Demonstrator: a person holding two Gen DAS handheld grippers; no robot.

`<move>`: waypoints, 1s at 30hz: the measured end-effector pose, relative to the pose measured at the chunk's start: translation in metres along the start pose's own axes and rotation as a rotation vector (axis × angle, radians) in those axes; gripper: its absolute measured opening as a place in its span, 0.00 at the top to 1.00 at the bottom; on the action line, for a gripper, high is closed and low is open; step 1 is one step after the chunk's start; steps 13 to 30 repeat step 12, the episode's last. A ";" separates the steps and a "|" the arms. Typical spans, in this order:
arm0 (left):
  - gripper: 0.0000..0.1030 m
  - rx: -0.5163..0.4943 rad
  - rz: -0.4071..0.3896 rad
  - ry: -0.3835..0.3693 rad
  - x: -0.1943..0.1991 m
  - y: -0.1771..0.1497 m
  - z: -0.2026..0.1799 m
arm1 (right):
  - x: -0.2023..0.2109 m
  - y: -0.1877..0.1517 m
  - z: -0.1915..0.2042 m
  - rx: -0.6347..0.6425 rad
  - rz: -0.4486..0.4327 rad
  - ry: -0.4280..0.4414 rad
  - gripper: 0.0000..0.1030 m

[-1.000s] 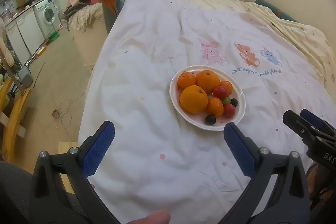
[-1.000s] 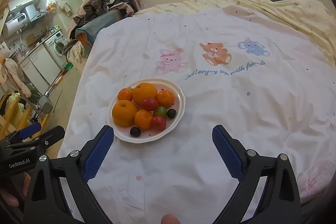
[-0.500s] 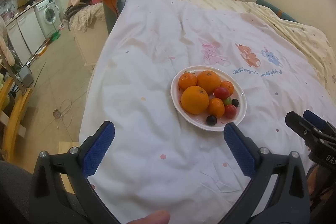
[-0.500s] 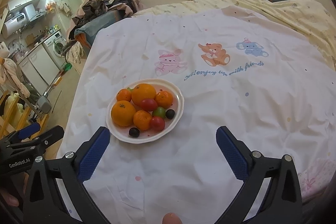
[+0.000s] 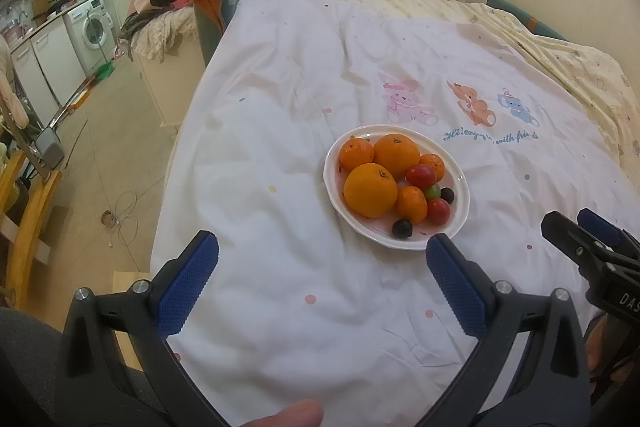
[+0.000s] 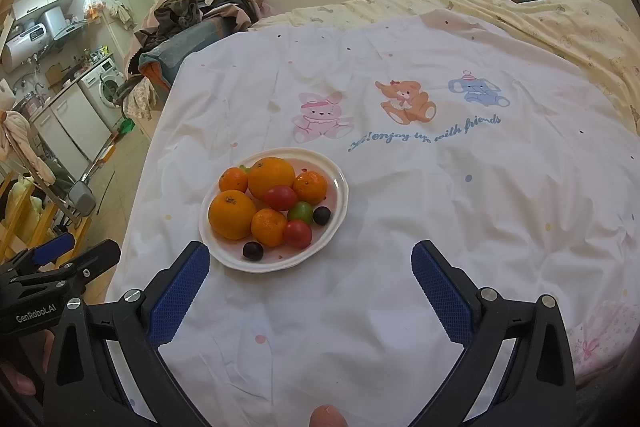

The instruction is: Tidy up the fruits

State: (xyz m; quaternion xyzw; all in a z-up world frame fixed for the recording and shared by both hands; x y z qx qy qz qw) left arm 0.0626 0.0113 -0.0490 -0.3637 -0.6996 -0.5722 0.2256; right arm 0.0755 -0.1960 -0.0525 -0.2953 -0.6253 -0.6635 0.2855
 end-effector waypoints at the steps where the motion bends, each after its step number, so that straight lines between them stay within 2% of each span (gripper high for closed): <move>1: 0.01 -0.001 0.000 0.001 0.000 0.000 0.000 | 0.000 0.000 0.000 0.000 0.000 0.000 0.00; 30: 0.00 -0.011 -0.004 -0.007 0.000 0.000 -0.002 | 0.000 0.000 0.000 0.004 -0.001 0.000 0.00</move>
Point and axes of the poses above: each gripper's, at about its wrist camera, not at the fingertips, and x roughly against the way its jaws point, z to its left, y to its top, the point moved 7 cm from there along -x, roughly the way its jaws point, and after that the axes turned 15 degrees about -y, right-handed, at the moved point
